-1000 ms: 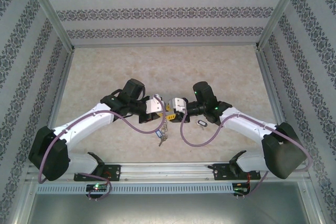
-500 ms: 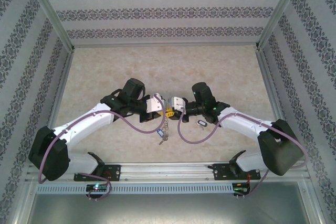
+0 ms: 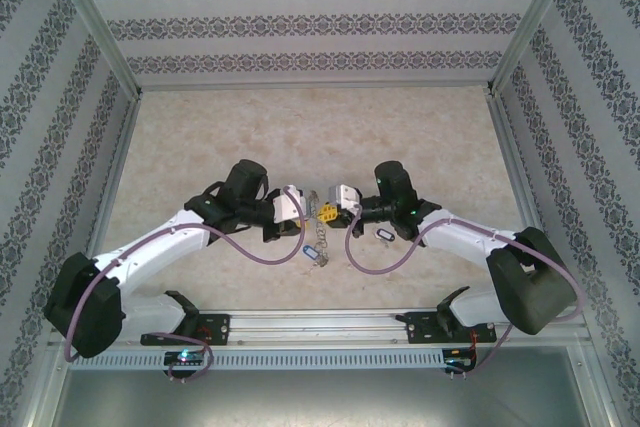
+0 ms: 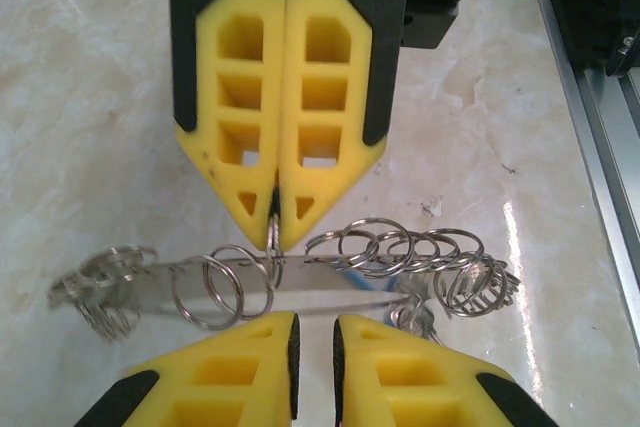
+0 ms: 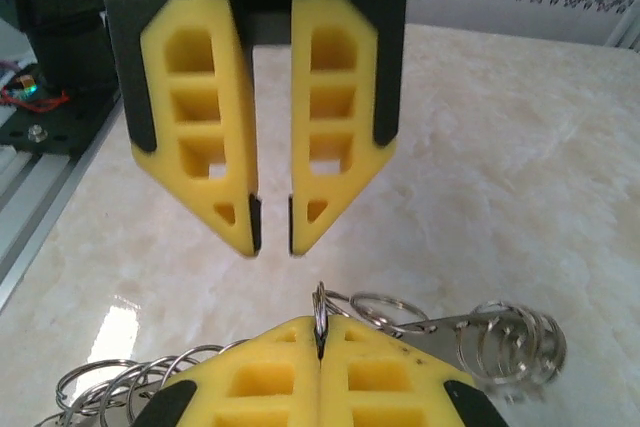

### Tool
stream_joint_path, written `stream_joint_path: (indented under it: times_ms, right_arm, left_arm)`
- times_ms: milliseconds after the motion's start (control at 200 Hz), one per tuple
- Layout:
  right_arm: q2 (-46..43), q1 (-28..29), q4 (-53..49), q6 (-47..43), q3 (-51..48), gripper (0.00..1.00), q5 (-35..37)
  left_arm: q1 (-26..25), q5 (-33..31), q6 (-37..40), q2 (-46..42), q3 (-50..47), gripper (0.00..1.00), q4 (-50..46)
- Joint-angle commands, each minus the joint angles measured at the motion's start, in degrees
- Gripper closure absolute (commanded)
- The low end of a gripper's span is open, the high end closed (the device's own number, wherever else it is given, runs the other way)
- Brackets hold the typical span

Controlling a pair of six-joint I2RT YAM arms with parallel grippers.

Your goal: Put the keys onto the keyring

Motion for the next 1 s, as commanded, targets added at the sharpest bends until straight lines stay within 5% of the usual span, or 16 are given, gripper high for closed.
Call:
stream_joint_path:
  times_ms: [0,994]
  right_arm:
    - [-1.6,-0.18,8.55,4.04,-1.06,1.0,-5.8]
    - [-0.17,0.2,11.9,4.29,-1.98,1.0,-7.8]
  left_arm:
    - [0.4,1.98,-2.26,-1.15,-0.91,0.8,6.42]
    - [0.82,-0.84,-7.44,-1.29,-3.05,0.74,14.3]
